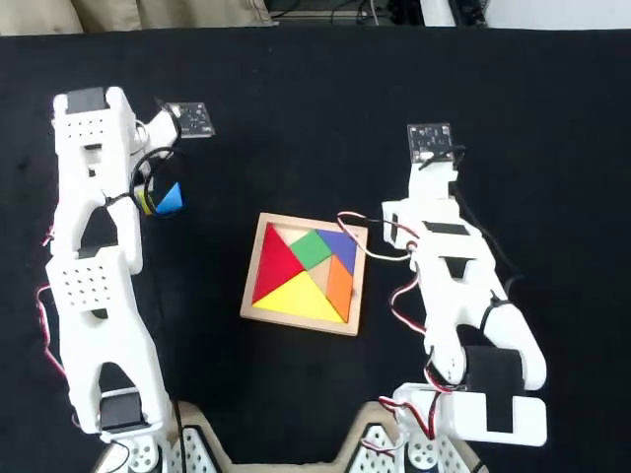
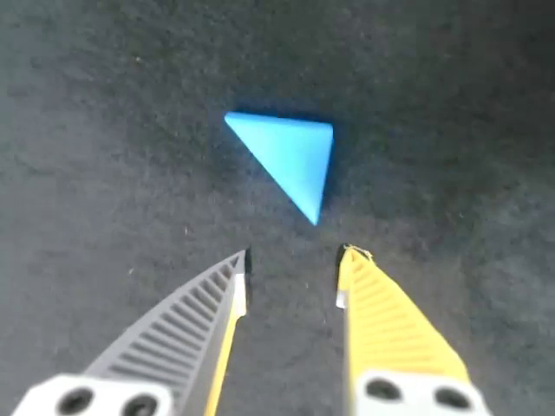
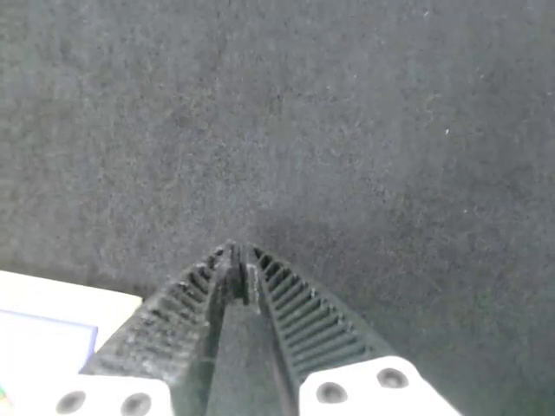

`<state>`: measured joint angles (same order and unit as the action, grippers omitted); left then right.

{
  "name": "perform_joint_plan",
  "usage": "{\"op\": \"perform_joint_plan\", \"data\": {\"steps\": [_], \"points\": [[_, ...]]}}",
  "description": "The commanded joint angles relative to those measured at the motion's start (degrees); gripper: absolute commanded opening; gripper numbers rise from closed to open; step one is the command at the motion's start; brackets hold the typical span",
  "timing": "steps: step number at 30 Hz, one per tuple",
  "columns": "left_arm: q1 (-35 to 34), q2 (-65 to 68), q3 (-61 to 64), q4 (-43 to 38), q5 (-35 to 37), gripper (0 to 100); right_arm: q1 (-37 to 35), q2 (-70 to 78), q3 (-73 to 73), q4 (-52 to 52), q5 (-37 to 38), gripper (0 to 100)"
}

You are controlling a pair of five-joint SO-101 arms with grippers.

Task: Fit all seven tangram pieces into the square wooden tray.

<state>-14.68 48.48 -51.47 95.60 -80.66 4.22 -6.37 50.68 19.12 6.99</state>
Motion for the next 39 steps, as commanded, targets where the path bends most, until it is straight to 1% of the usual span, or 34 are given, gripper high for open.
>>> {"op": "perform_joint_plan", "data": {"steps": [1, 3, 5, 7, 8, 10, 11, 14, 20, 27, 33, 39], "points": [[1.63, -0.7, -7.87, -2.11, 11.6, 19, -0.7, 0.13, -3.3, -0.7, 0.62, 1.1], [1.98, -0.7, -9.89, -2.55, 21.98, 19, -0.79, 0.13, -3.3, -0.7, 0.62, 1.1], [3.21, -0.7, -10.15, 0.09, 30.07, 23, -0.97, 0.13, -3.3, -0.7, 0.62, 1.1], [4.44, -0.62, -9.71, 3.87, 35.52, 29, -0.97, 0.13, -3.3, -0.7, 0.62, 1.1], [4.97, -0.44, -9.19, 4.22, 38.15, 30, -0.97, 0.13, -3.3, -0.7, 0.62, 1.1], [5.58, 0.79, -8.13, 2.64, 43.43, 30, -0.97, 0.13, -3.3, -0.7, 0.62, 1.1], [5.58, 1.67, -8.13, 1.49, 44.48, 30, -0.97, 0.13, -3.3, -0.7, 0.62, 1.1], [5.14, 4.31, -8.04, -0.44, 45.01, 30, -0.97, 0.13, -3.3, -0.7, 0.62, 1.1], [4.97, 8.97, -8.04, -0.7, 44.75, 30, -0.97, 0.13, -3.3, -0.7, 0.62, 1.1], [4.26, 10.02, -8.04, -0.26, 45.1, 30, -0.97, 0.13, -3.3, -0.7, 0.62, 1.1], [3.56, 10.2, -7.43, -3.34, 45.1, 30, -0.97, 0.13, -3.3, -0.7, 0.62, 1.1], [3.47, 13.36, -7.96, -3.08, 44.75, 30, -0.97, 0.13, -3.3, -0.79, 0.62, 1.1]]}}
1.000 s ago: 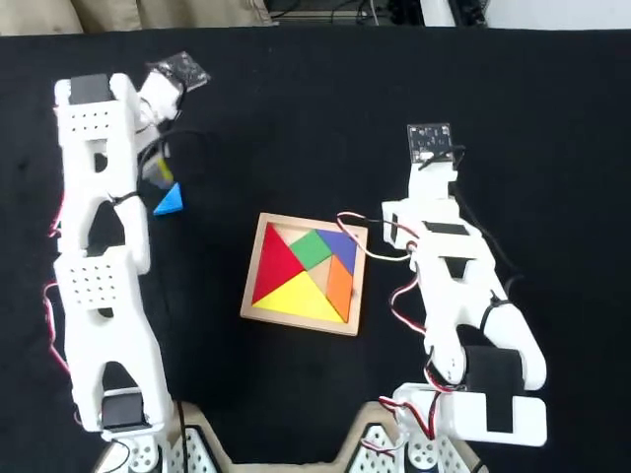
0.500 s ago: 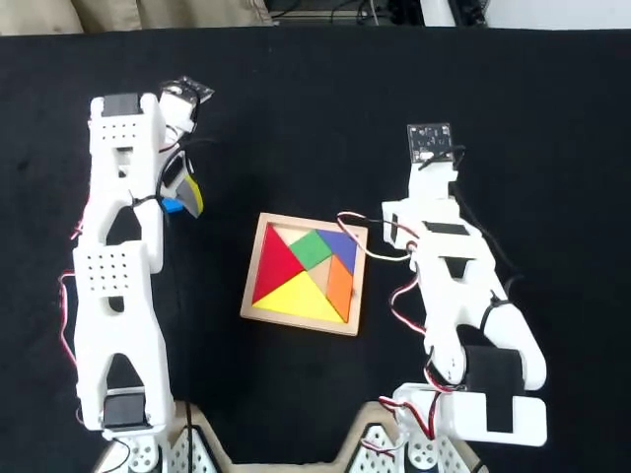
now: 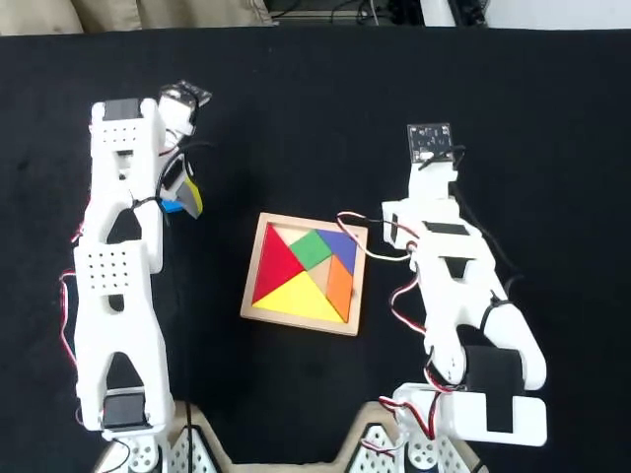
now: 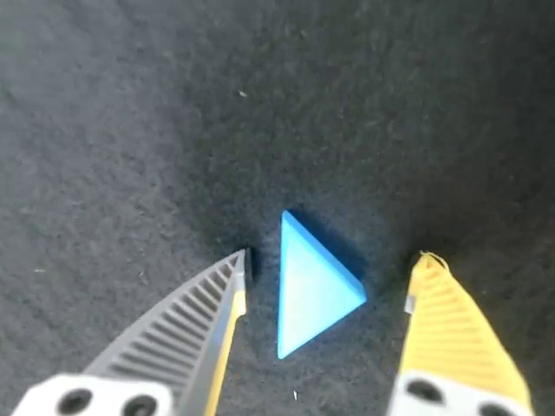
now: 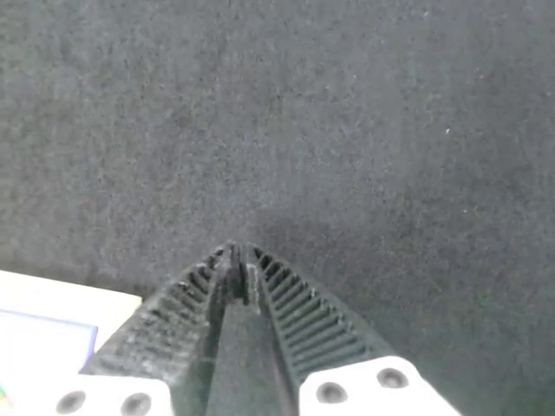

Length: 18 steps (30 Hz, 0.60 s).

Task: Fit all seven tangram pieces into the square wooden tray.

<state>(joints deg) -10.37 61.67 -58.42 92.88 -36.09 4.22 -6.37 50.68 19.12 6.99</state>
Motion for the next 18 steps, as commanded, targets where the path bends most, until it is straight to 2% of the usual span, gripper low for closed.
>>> {"op": "perform_joint_plan", "data": {"steps": [1, 8, 14, 18], "points": [[-0.84, 0.62, -1.01, -0.35, 0.18, 30, -0.97, 0.13, -3.3, -0.79, 0.62, 1.1], [-0.48, 1.23, -1.1, -0.7, 0.18, 29, -0.97, 0.13, -3.3, -0.79, 0.62, 1.1], [-0.31, 1.23, -1.1, -0.79, 0.09, 19, -0.97, 0.13, -3.3, -0.79, 0.62, 1.1], [-0.75, 1.23, -1.1, -0.44, 0.09, 19, -0.97, 0.13, -3.3, -0.79, 0.62, 1.1]]}}
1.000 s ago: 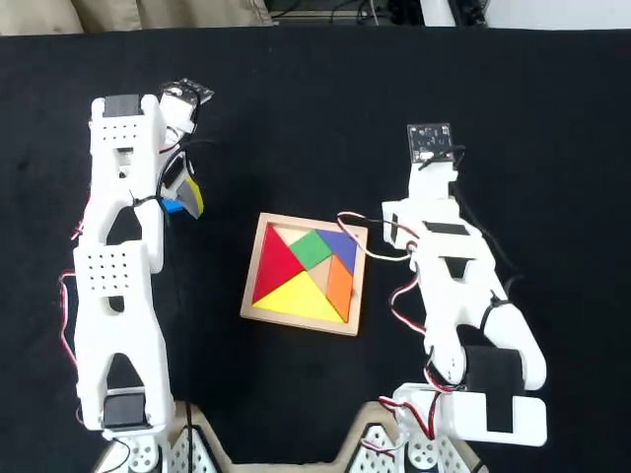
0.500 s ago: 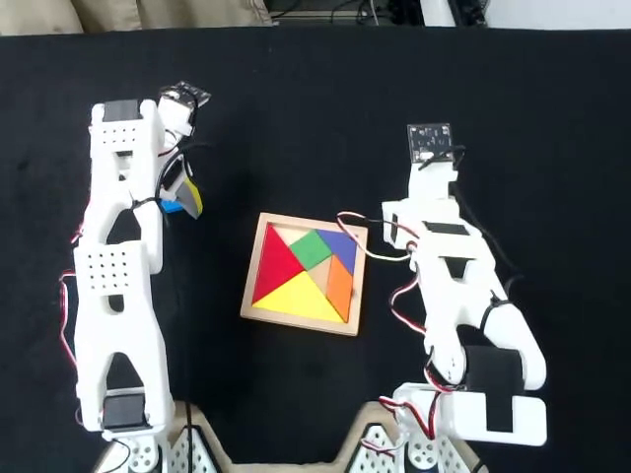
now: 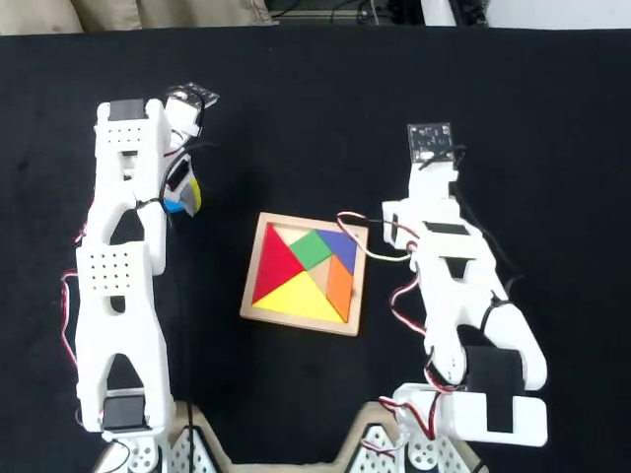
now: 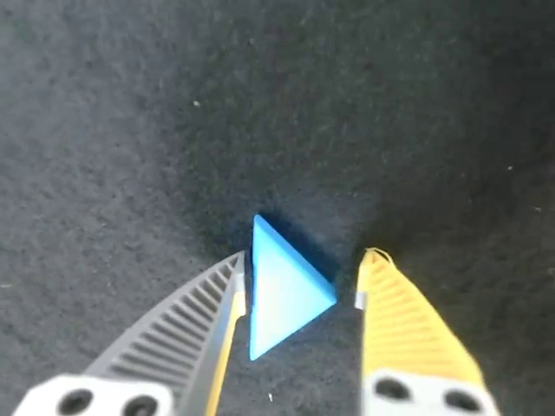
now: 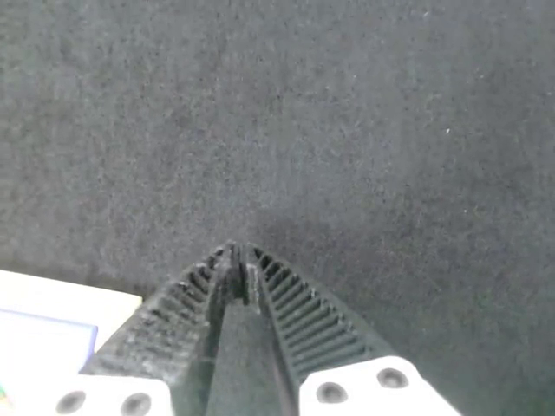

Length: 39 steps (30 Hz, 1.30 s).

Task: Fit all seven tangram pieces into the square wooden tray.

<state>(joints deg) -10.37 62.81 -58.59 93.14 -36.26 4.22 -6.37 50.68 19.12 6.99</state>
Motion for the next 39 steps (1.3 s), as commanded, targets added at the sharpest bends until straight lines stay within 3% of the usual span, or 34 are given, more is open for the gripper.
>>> {"op": "perform_joint_plan", "data": {"steps": [1, 12, 20, 28, 33, 39], "points": [[-0.75, 0.09, -0.92, -0.7, 0.26, 19, -0.97, 0.13, -3.3, -0.79, 0.62, 1.1], [-0.84, 0.0, -0.92, -0.53, 0.09, 18, -0.97, 0.13, -3.3, -0.79, 0.62, 1.1], [-0.84, 0.26, -0.92, 1.85, -11.6, 18, -0.97, 0.13, -3.3, -0.88, 0.62, 1.1], [-1.27, 0.26, -0.92, 1.76, -11.6, 18, -0.97, 0.13, -3.3, -0.97, 0.62, 1.1], [-1.45, 0.26, -0.92, 1.76, -11.87, 9, -0.97, 0.13, -3.3, -0.97, 0.62, 1.1], [-1.19, 0.26, -0.75, 1.85, -11.87, 9, -0.97, 0.13, -3.3, -0.97, 0.62, 1.1]]}}
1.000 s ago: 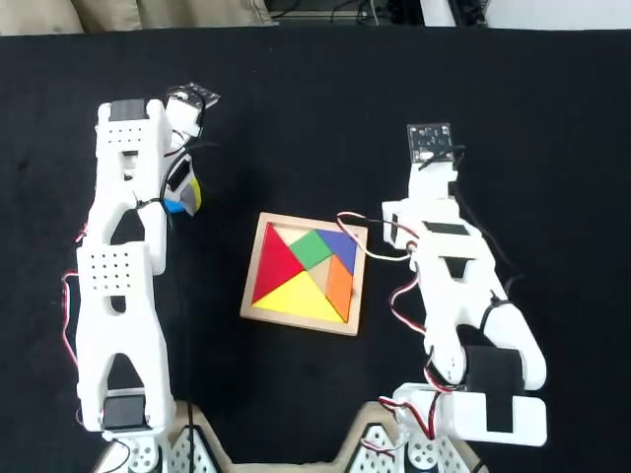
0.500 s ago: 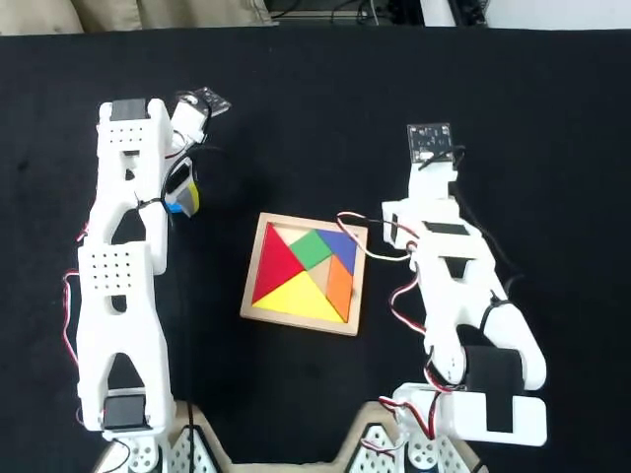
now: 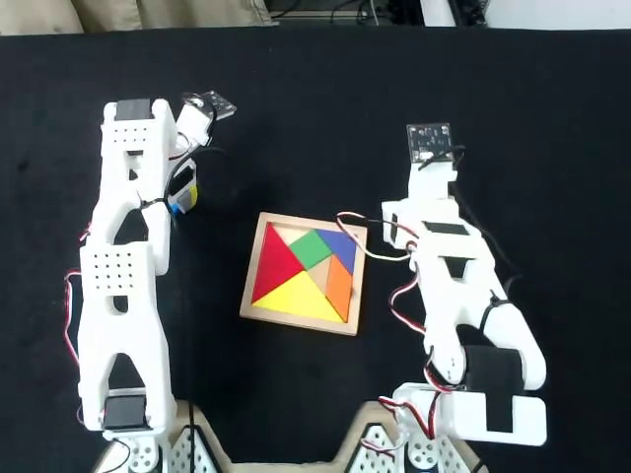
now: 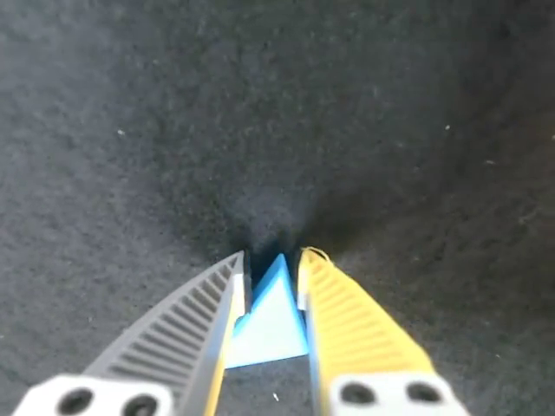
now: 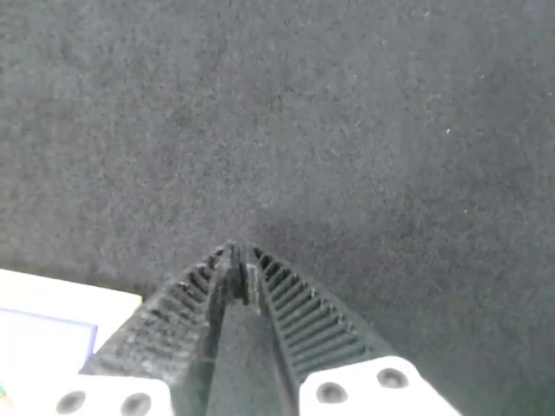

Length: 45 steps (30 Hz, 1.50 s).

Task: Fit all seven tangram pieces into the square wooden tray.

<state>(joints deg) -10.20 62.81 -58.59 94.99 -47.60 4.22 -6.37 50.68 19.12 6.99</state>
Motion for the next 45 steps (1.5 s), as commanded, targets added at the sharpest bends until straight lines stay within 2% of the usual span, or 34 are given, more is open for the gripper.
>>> {"op": "perform_joint_plan", "data": {"steps": [1, 4, 8, 11, 14, 19, 32, 40, 45], "points": [[-1.36, 0.26, -0.84, 0.0, -0.53, 9, -0.97, 0.13, -3.3, -0.97, 0.62, 1.1], [-1.54, -0.35, -0.92, 0.09, -1.93, 10, -0.97, 0.13, -3.3, -0.97, 0.62, 1.1], [-2.07, -3.25, -6.2, 5.98, -5.71, 21, -0.97, 0.13, -3.3, -0.88, 0.62, 1.1], [-4.0, -5.45, -9.27, 5.8, -8.7, 27, -0.97, 0.13, -3.3, -0.79, 0.62, 1.1], [-6.2, -5.98, -9.71, 5.8, -16.35, 27, -0.97, 0.13, -3.3, -0.7, 0.62, 1.1], [-7.08, -2.2, -10.24, 5.63, -17.32, 27, -0.97, 0.13, -3.3, -0.7, 0.62, 1.1], [-3.47, 0.35, -10.24, 5.45, -20.4, 27, -0.97, 0.22, -3.3, -0.97, 0.62, 1.1], [-3.03, 1.05, -9.71, 5.36, -30.51, 27, -1.05, 0.22, -3.3, -0.97, 0.62, 1.1], [-2.86, 1.32, -9.71, 5.36, -31.38, 27, -1.05, 0.22, -3.3, -0.97, 0.62, 1.1]]}}
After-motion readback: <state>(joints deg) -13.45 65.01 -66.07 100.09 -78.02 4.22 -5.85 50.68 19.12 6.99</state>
